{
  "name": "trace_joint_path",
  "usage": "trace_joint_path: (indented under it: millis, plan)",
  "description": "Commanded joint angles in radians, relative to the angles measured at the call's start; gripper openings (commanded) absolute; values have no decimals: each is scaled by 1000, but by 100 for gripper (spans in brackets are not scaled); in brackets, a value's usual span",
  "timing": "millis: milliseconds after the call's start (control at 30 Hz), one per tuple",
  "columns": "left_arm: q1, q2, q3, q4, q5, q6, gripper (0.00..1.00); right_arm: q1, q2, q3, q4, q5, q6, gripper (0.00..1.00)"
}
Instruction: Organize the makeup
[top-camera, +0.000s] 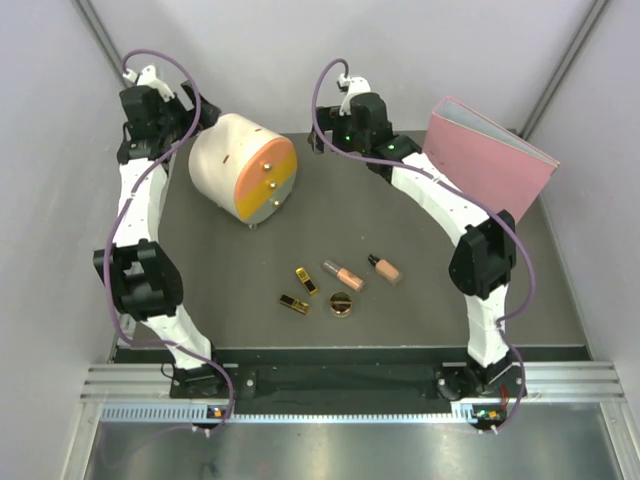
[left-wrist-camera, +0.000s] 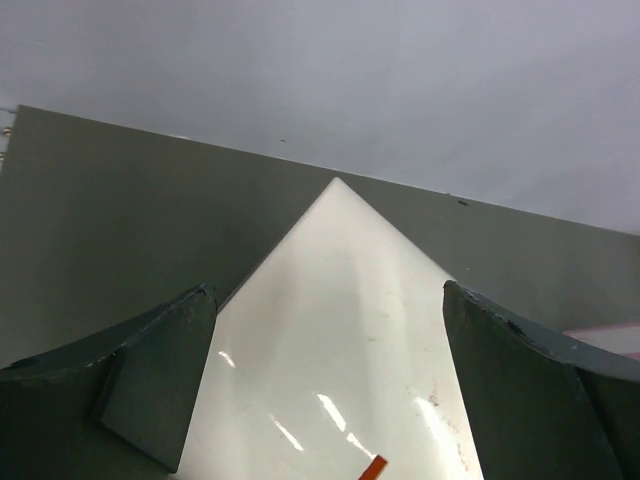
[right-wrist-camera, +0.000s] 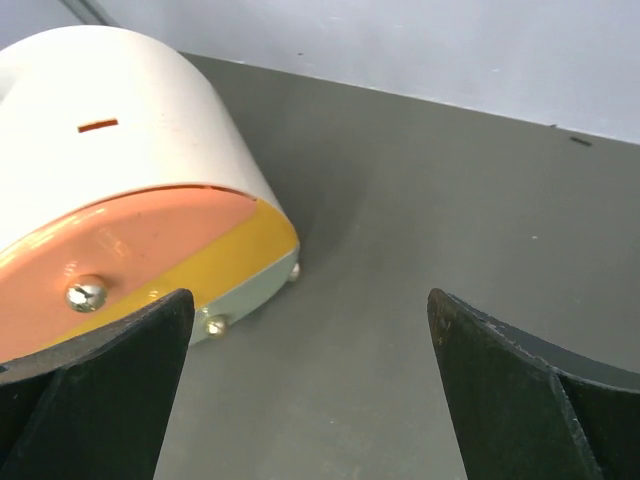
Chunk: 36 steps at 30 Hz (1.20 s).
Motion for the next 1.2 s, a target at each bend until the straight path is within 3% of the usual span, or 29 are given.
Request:
trace_joint_path:
  millis: [0,167,333,467,500,667,933,1167]
  plan:
    - [3,40,1,128,64,-89,99,-3,46,147,-69,-62,42,100]
    - [3,81,19,227,120,-109,99,-1,46,153,-20,-79,41,100]
    - [3,150,102,210,136,-152,98,-3,87,176,-1,-168,133,100]
    - [4,202,107,256,181,-213,88,-23,113,157,84,-353,264,93]
    - [4,212,111,255,192,-220,81,-29,130,157,108,-376,292,92]
    - [4,225,114,242,187,-230,70,-52,178,153,184,-493,456,82]
    - [4,224,119,210,184,-212,72,-52,208,133,281,-599,567,62]
    - [4,232,154,178,176,-194,77,-57,315,231,328,-784,660,60]
